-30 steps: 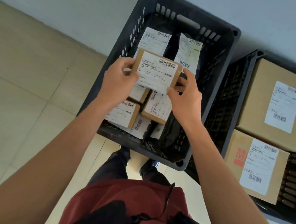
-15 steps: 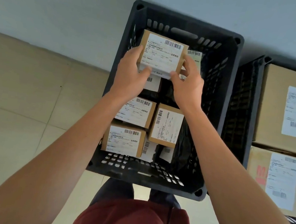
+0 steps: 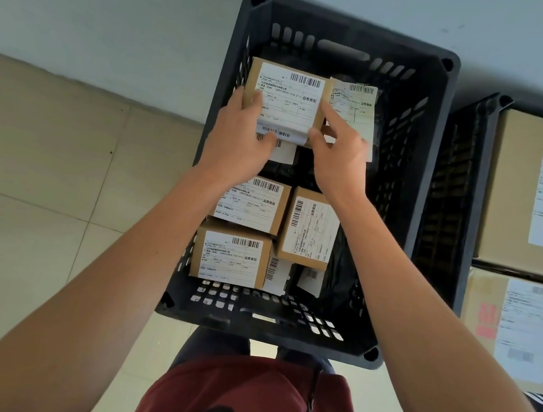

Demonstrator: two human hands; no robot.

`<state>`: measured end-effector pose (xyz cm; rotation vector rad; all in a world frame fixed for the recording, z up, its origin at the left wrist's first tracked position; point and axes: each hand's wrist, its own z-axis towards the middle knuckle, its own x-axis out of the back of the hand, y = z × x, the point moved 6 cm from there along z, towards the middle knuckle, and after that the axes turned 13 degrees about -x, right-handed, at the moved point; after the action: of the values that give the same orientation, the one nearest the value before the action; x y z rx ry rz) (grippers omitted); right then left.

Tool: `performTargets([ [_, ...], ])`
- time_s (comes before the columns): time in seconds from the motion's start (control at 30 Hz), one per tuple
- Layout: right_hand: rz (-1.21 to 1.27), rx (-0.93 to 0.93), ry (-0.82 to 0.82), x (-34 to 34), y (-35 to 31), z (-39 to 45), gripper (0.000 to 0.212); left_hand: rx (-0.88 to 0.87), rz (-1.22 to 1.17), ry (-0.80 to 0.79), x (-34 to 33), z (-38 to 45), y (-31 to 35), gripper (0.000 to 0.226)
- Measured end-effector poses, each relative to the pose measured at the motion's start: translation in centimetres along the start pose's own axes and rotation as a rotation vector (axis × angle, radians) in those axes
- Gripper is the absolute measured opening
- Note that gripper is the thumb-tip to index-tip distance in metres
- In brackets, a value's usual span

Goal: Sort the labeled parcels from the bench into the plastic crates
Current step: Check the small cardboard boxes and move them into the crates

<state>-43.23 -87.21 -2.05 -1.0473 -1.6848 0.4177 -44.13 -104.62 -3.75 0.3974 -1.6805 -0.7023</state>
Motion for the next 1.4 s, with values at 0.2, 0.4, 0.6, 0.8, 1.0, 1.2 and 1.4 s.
performTargets([
  [0.2,-0.029,0.006,-0.009,-0.6,0.5,0.5,0.05,0.046,0.064,-0.091,-0.9,-0.2,0.1,0.081],
  [0.4,-0.017,-0.026,0.0,-0.6,0.7,0.4,0.05,0.051,-0.042,-0.032,-0.5,-1.0,0.1,0.08],
  [0.6,0.023,-0.043,0.005,0.5,0.5,-1.1,0.051,0.02,-0.079,0.048,0.5,-2.3,1.1,0.073],
  [0.8,0.047,-0.029,0.07,3.3,0.9,-4.4,0.05,-0.091,-0.062,0.08,2.0,-4.3,3.4,0.064],
  [1.0,-0.006,0.049,0.18,8.1,2.7,-8.6,0.044,-0.198,-0.1,0.0,2.1,-5.3,9.0,0.057],
  [1.2,-0.041,-0.046,0.256,16.2,7.6,-14.4,0.048,-0.372,-0.11,-0.096,-1.1,-6.8,18.8,0.047],
  [1.4,0.005,-0.147,0.416,26.2,15.3,-22.6,0.048,-0.544,-0.156,-0.205,-7.7,-10.5,29.9,0.047],
])
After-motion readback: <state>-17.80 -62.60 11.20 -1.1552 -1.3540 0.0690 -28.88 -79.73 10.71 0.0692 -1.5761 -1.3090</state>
